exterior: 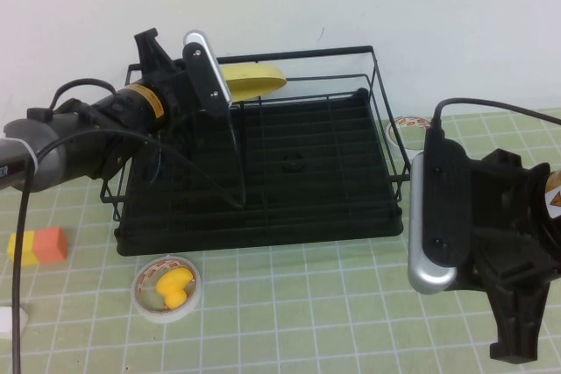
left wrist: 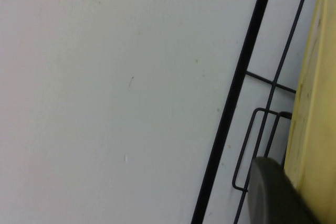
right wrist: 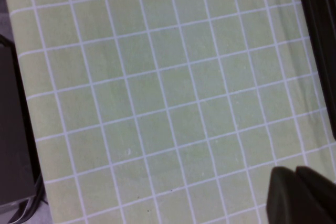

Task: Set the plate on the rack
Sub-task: Place the plate on the rack

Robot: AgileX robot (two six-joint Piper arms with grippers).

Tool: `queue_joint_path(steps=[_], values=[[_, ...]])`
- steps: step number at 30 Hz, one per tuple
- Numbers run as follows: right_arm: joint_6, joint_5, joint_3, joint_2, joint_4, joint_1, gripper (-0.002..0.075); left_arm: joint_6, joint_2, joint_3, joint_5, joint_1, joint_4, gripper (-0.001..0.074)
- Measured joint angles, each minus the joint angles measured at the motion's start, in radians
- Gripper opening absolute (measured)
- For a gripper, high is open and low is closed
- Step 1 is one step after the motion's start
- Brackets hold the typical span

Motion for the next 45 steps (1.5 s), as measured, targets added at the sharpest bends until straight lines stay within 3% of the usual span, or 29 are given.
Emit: queue_joint_path(steps=[16,33,35,41,45], values=[[0.008,0.008,0.0,0.0,-0.008,0.0,0.0002,-0.05,-0.053,0.013,0.073,0.004,0.035,0.0097],[0.067,0.017,0.0,0.0,-0.009,0.0,0.0002,-0.038,-0.039,0.14,-0.051,0.012,0.117,0.0101],[0.076,0.022,0.0,0.0,-0.009,0.0,0.0002,-0.038,-0.035,0.14,-0.062,0.012,0.117,0.0144],[0.08,0.048,0.0,0.0,-0.009,0.0,0.0002,-0.048,-0.028,0.142,-0.09,0.011,0.073,0.0457],[0.103,0.05,0.0,-0.004,-0.032,0.0,0.0002,-0.046,-0.043,0.142,-0.099,0.011,0.048,0.0496]])
